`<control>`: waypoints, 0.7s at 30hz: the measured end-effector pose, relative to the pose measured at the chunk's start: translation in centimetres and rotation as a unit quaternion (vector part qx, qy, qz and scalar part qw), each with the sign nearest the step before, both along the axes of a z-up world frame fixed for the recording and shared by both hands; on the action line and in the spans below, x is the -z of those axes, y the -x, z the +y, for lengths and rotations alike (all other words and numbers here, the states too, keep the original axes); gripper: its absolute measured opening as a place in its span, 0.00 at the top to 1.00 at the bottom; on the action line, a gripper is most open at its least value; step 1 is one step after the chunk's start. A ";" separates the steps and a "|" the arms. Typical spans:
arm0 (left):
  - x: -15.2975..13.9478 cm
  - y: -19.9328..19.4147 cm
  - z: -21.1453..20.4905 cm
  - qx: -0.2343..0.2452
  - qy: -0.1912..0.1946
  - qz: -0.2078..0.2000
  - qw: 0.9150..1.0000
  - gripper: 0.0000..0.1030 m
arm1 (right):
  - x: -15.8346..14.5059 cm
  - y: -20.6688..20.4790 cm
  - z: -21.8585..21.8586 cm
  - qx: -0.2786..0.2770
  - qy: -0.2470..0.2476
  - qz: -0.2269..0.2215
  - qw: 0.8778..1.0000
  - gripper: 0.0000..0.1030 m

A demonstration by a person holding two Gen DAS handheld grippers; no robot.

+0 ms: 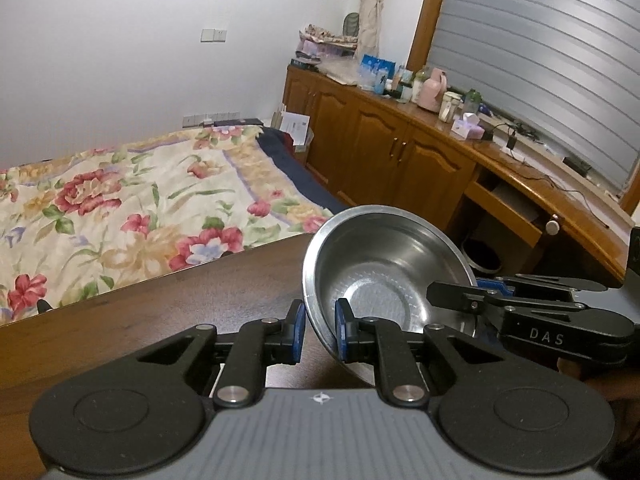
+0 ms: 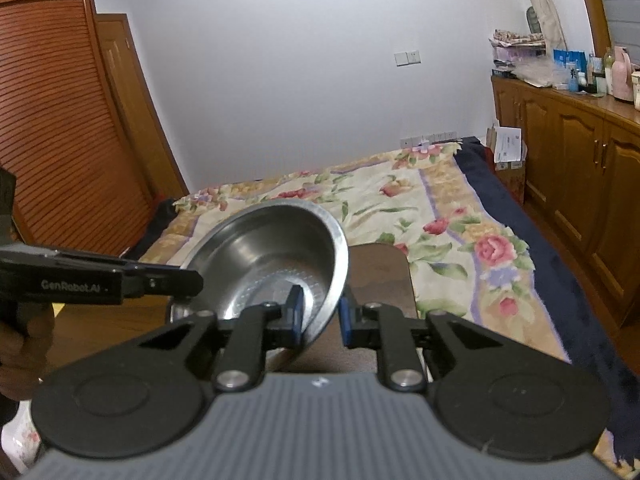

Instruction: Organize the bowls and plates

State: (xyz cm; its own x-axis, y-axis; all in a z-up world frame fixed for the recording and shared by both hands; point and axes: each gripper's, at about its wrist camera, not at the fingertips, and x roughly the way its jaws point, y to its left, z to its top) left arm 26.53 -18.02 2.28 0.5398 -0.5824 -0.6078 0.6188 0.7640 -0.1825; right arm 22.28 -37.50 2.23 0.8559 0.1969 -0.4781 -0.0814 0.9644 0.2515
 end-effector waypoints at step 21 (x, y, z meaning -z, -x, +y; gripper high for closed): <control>-2.4 5.4 3.3 0.005 0.015 -0.041 0.999 0.83 | -1.8 3.6 2.0 -0.010 0.019 -0.032 0.999 0.80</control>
